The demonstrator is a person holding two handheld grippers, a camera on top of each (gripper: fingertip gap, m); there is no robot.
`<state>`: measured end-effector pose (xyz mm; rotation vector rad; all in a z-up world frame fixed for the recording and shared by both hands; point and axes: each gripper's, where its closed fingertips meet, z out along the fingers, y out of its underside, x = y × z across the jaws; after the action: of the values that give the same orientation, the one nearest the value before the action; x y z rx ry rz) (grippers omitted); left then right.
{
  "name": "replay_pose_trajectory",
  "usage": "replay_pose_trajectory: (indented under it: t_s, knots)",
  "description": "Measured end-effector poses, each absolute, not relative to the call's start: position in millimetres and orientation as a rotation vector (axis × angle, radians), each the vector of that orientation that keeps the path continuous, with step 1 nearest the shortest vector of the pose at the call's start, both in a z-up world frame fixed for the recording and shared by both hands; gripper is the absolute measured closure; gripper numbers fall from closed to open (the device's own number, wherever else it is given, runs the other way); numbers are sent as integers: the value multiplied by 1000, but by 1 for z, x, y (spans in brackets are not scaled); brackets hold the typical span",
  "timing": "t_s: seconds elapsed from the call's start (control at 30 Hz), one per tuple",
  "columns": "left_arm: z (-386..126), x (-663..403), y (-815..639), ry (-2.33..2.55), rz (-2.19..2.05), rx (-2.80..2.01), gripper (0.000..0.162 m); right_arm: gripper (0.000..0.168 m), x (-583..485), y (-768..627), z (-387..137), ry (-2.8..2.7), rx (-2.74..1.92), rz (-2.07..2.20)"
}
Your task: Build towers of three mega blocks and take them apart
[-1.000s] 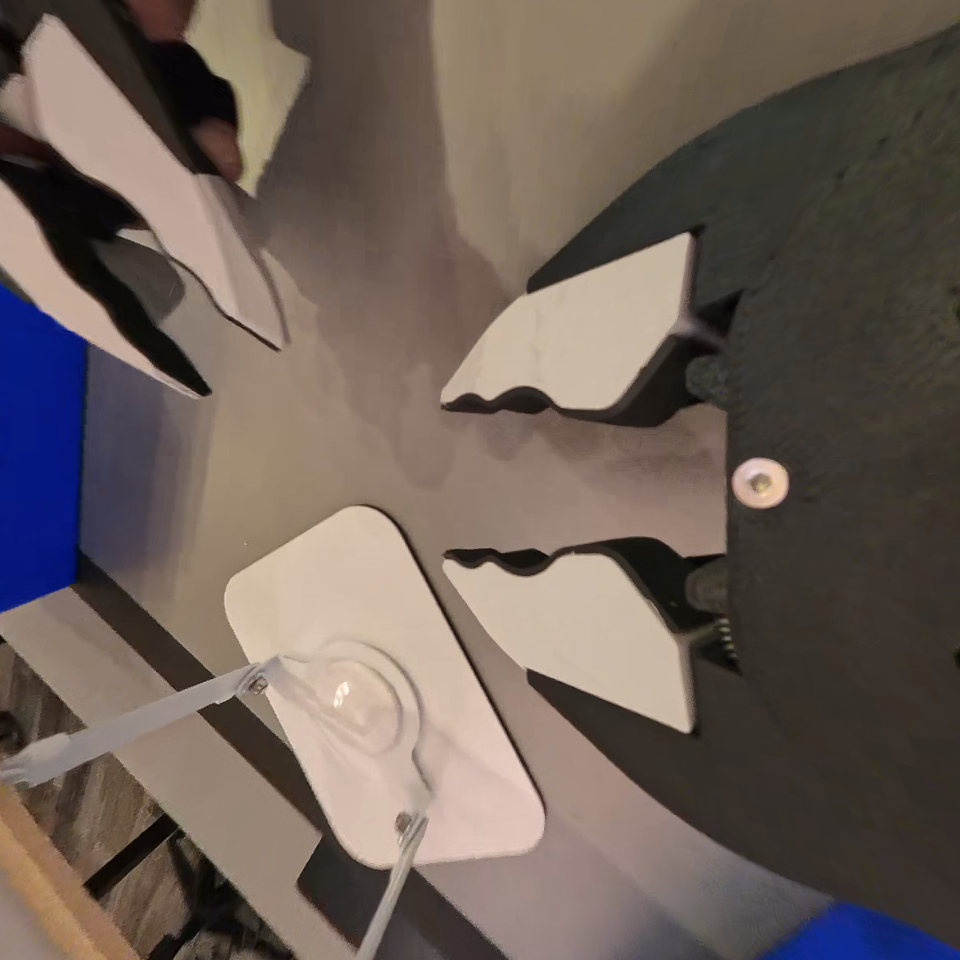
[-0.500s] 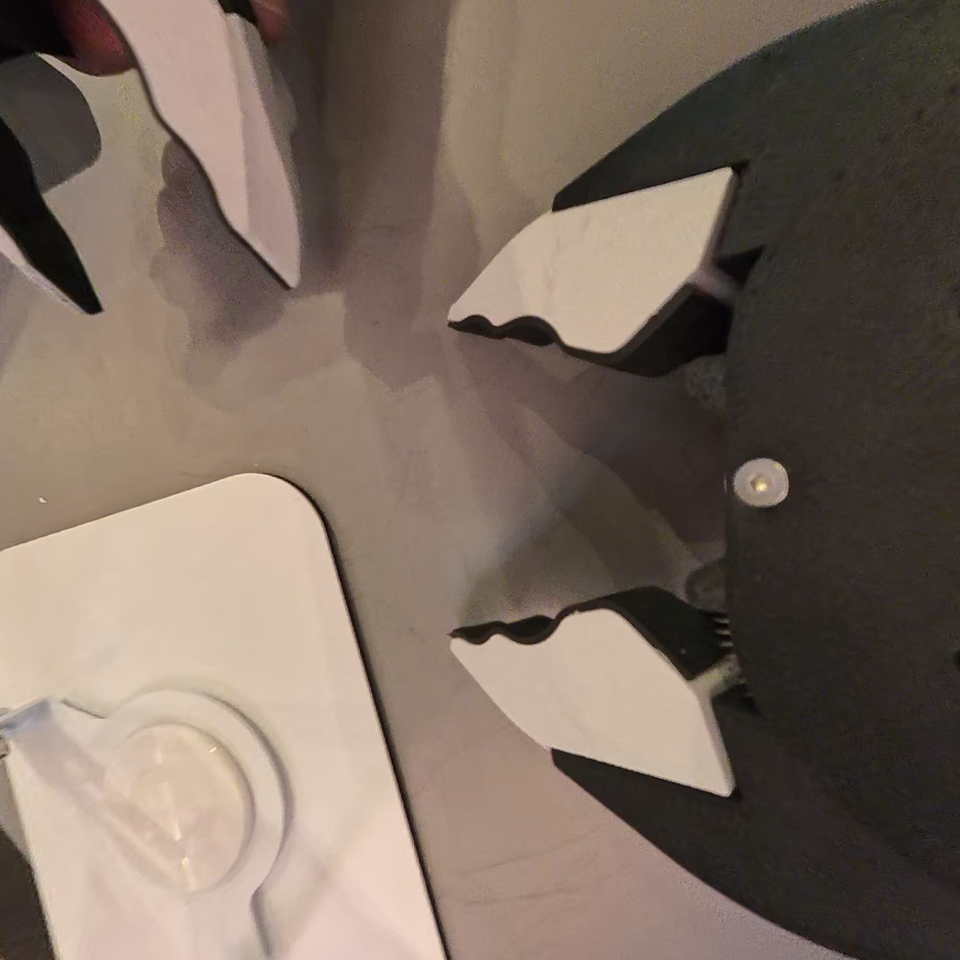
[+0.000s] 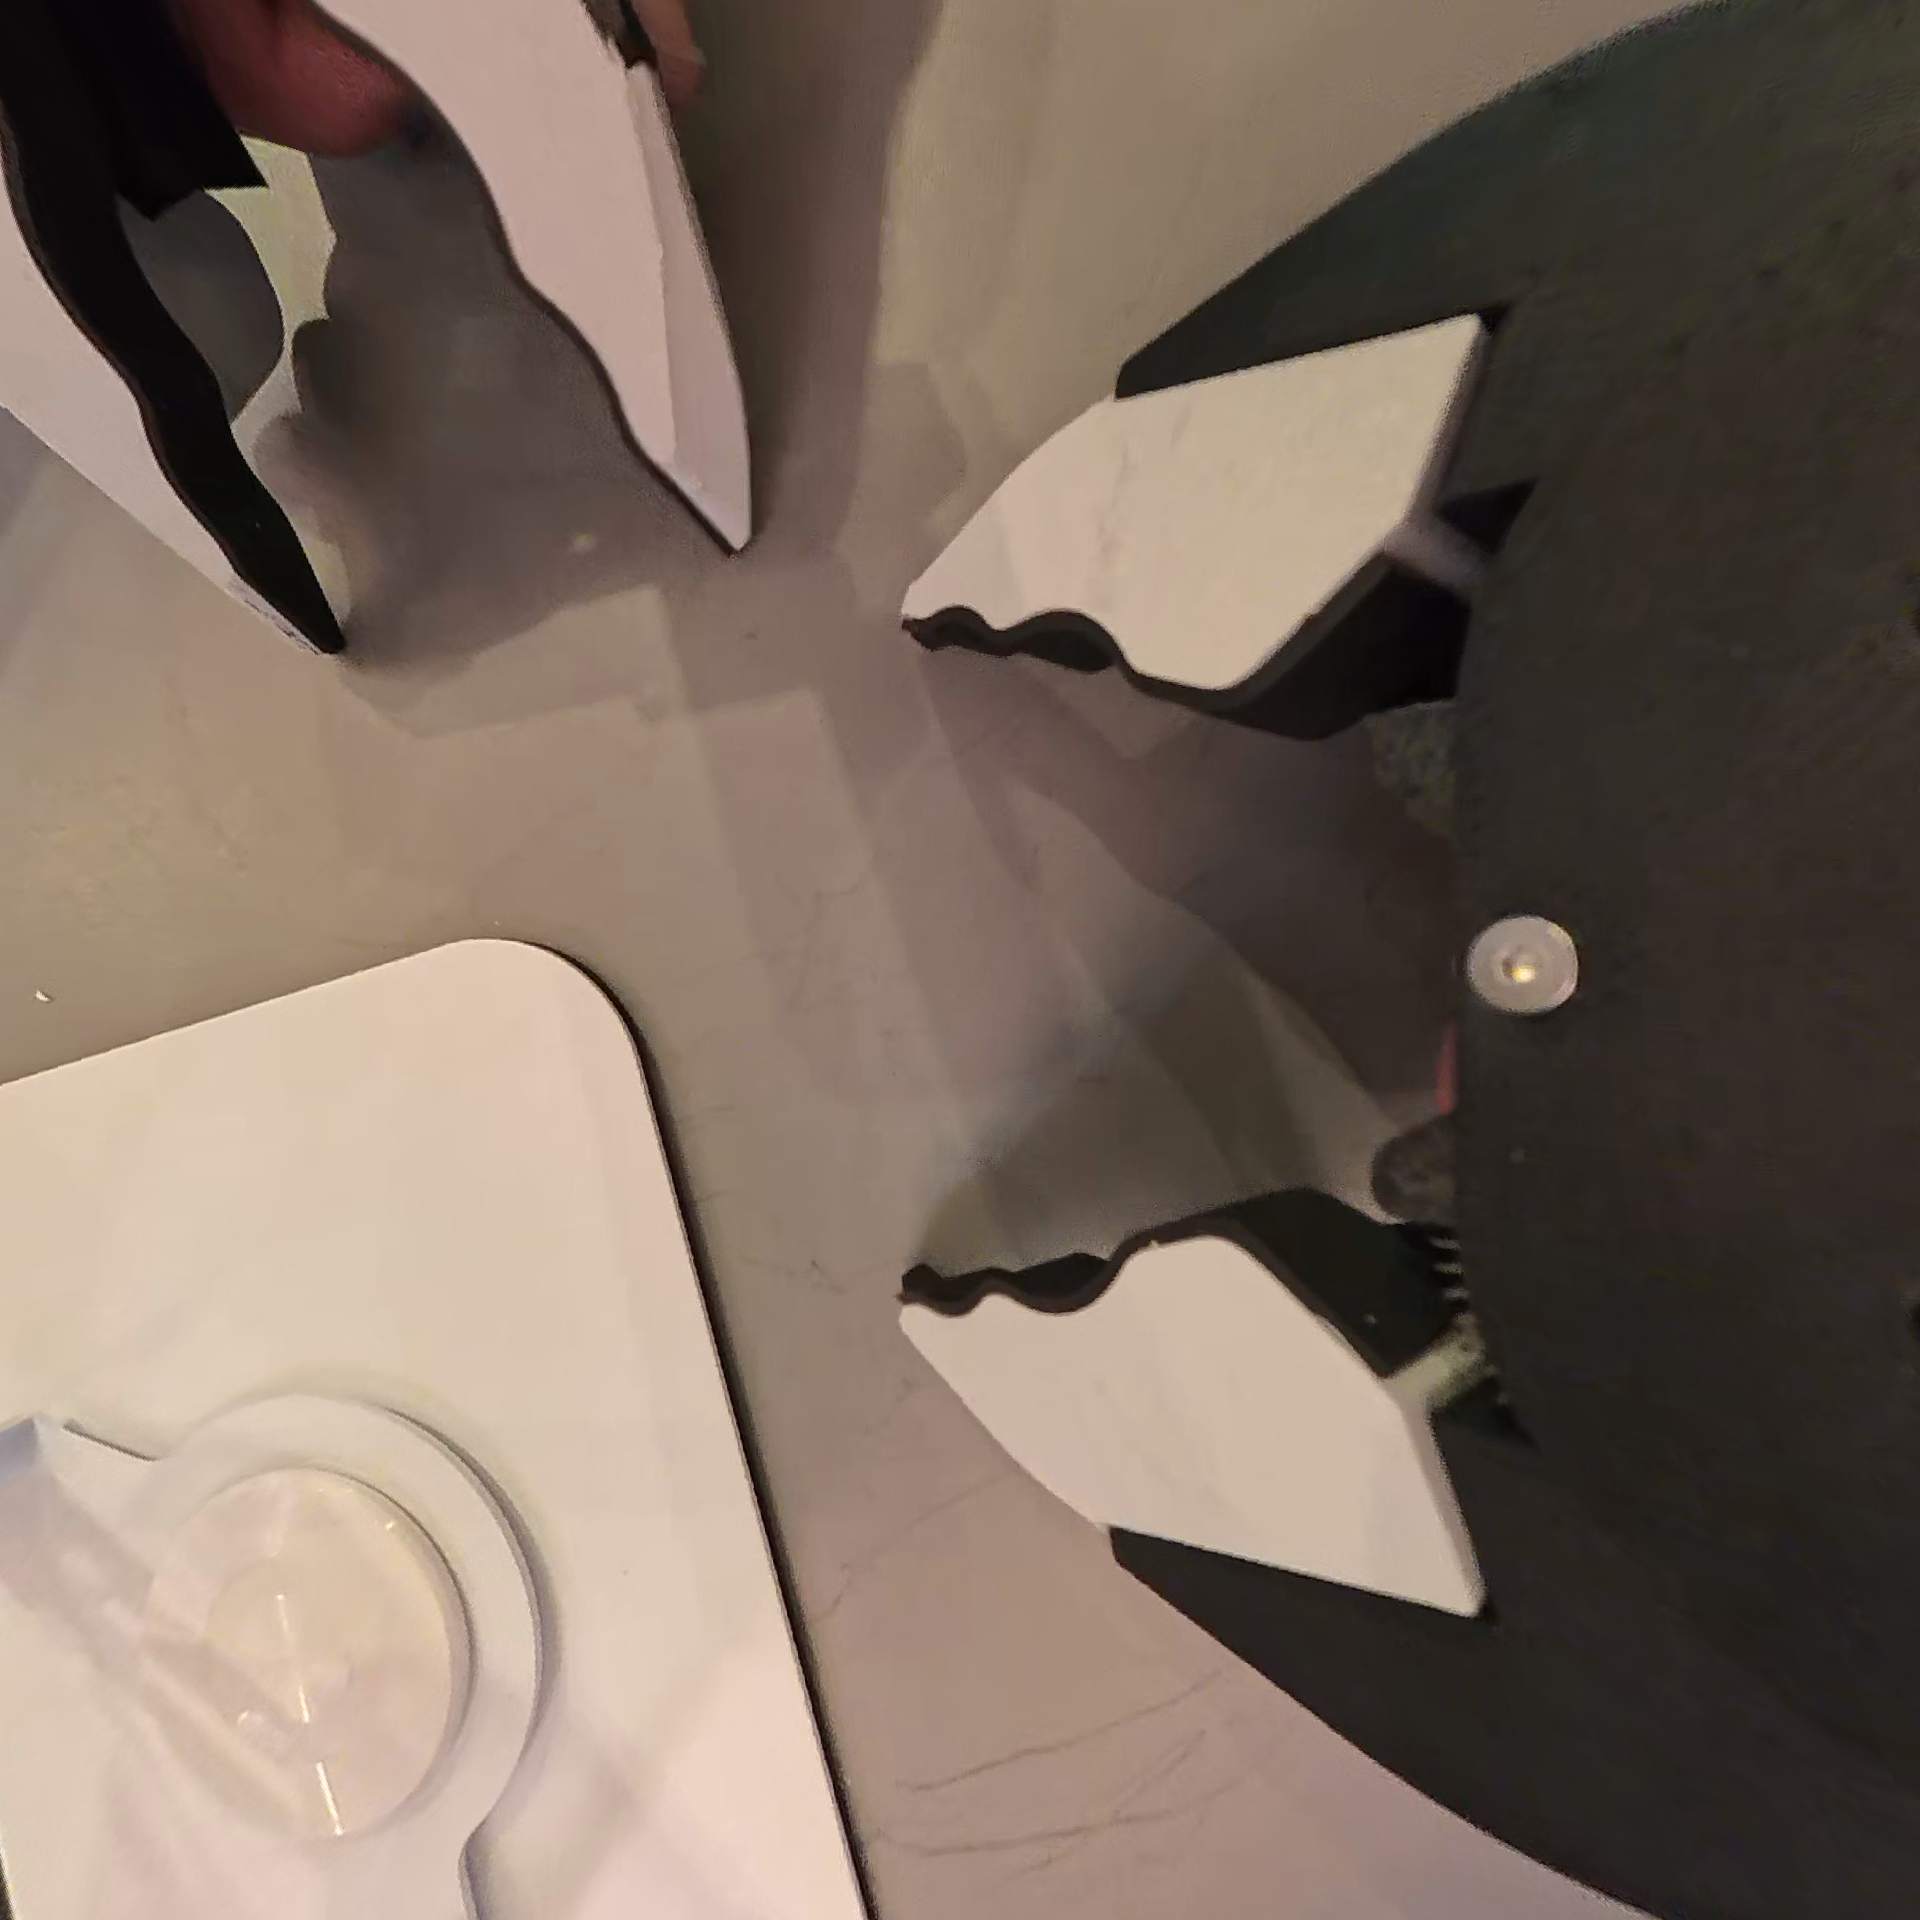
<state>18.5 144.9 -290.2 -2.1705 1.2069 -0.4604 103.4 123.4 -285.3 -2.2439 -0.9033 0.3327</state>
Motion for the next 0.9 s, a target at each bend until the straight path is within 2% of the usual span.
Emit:
replay_pose_trajectory:
  t_s: [0.1,0.17,0.23,0.3,0.47,0.57,0.7,0.9]
  knots:
    - [-290,19,145,1201,-459,-2170,52,96,102,121,-284,-942,-2220,344]
    - [-290,18,147,1193,-457,-2171,55,112,99,118,-283,-981,-2186,338]
    - [-289,16,148,1194,-462,-2166,60,127,94,113,-282,-1012,-2178,373]
    - [-287,11,148,1207,-463,-2155,72,131,94,114,-283,-1004,-2190,390]
    - [-248,-43,153,1159,-369,-2052,86,129,94,112,-283,-1016,-2185,404]
    - [-205,-109,179,1100,-147,-1974,93,129,93,111,-283,-1034,-2176,401]
    - [-162,-213,241,1042,225,-1919,95,129,93,111,-283,-1032,-2177,401]
    - [-181,-291,309,1203,452,-1976,101,129,93,111,-283,-1032,-2176,401]
